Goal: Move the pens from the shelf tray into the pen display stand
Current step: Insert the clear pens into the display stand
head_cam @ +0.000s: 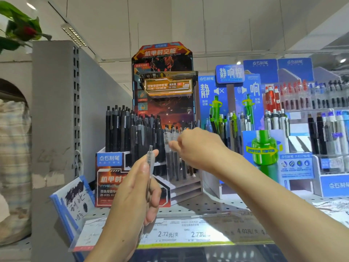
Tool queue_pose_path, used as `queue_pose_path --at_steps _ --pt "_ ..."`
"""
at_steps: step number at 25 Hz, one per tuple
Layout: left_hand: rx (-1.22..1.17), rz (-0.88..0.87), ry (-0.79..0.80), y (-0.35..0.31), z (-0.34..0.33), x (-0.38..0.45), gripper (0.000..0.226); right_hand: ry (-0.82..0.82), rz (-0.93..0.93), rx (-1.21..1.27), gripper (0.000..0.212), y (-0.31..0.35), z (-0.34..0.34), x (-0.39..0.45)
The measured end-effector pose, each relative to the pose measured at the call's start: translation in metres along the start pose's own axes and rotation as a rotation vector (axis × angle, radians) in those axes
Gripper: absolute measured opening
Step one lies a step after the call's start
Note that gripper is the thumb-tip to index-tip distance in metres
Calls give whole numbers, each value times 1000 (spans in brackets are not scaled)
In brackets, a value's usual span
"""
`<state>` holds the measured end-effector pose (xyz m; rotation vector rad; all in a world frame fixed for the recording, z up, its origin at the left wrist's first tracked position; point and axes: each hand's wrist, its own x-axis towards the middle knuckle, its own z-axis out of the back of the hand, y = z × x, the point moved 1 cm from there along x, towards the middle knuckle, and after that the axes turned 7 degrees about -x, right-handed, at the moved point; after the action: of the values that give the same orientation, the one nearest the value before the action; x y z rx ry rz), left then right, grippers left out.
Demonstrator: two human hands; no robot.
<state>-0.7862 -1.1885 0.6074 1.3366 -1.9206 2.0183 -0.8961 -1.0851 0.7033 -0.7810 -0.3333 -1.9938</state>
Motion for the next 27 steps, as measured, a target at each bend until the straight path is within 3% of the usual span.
queue_pose_path --at_steps 2,4,5,10,14,17,21,23,27 --pt "-77 66 45 1 3 0 39 -59 41 362 46 6 -4 -11" --pt "-87 32 64 1 3 -10 44 88 114 831 38 17 -7 -23" --pt "-91 4 61 1 3 -14 43 145 135 938 33 19 -10 -27" --pt "-55 -41 69 5 2 -15 47 258 137 1044 34 12 -19 -30" --pt "66 -45 6 3 -3 -17 22 -61 32 1261 27 -10 -5 -14" --pt "286 -82 49 5 -5 -21 18 -291 -31 1174 25 -35 7 -6" --pt "692 -238 210 9 -13 -30 22 -265 -85 823 31 -54 -1 -2" --pt "712 -230 227 9 -15 -30 17 -253 -81 698 30 -55 -7 -1" --pt "671 -208 240 8 -12 -29 12 -267 -77 674 29 -53 -15 3"
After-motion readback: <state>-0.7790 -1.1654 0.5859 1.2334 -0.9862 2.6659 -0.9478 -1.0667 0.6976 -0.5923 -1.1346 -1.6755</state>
